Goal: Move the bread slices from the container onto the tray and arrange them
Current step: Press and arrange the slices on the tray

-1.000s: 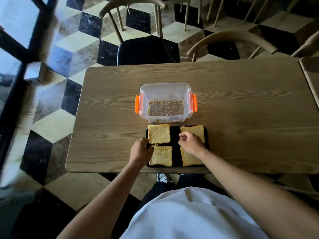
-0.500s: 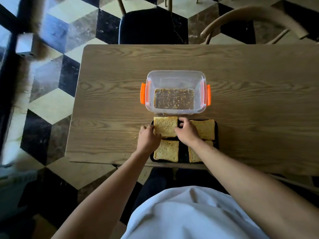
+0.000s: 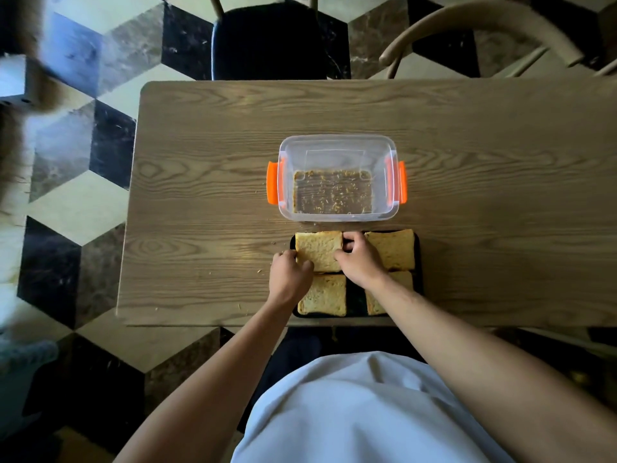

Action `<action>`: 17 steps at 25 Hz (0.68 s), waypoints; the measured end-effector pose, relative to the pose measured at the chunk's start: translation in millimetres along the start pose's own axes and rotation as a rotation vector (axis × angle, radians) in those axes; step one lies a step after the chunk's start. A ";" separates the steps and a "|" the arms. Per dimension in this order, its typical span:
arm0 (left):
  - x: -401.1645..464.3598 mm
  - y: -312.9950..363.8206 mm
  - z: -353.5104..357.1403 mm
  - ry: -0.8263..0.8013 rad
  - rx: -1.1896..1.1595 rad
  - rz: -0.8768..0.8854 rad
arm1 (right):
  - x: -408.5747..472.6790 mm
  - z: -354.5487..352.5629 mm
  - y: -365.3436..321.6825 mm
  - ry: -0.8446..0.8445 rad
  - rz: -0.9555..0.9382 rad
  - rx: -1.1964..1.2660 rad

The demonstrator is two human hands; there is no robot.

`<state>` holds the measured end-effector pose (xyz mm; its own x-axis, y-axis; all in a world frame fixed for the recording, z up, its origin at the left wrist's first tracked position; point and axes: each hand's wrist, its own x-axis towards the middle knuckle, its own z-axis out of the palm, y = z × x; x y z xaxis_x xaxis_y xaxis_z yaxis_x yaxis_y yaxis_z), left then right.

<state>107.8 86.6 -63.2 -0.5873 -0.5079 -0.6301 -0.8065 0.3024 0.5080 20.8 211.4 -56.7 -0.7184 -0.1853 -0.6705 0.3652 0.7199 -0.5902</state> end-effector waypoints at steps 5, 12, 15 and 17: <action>-2.6 -0.7 0.7 -0.003 -0.010 -0.009 | 0.7 3.5 0.5 -0.004 0.024 -0.027; -1.4 -1.9 -4.0 -0.013 0.038 -0.004 | -0.8 6.7 1.2 -0.011 0.028 -0.047; -3.5 1.2 -3.9 0.023 0.042 0.000 | -1.4 6.2 1.8 -0.012 0.026 -0.046; -5.2 2.7 -8.0 0.107 0.023 0.011 | -2.2 4.4 2.5 0.007 0.017 -0.048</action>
<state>109.2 83.7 -53.9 -0.5869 -0.5874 -0.5573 -0.8019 0.3264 0.5005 25.8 210.6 -58.7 -0.7166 -0.1685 -0.6768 0.3483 0.7543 -0.5565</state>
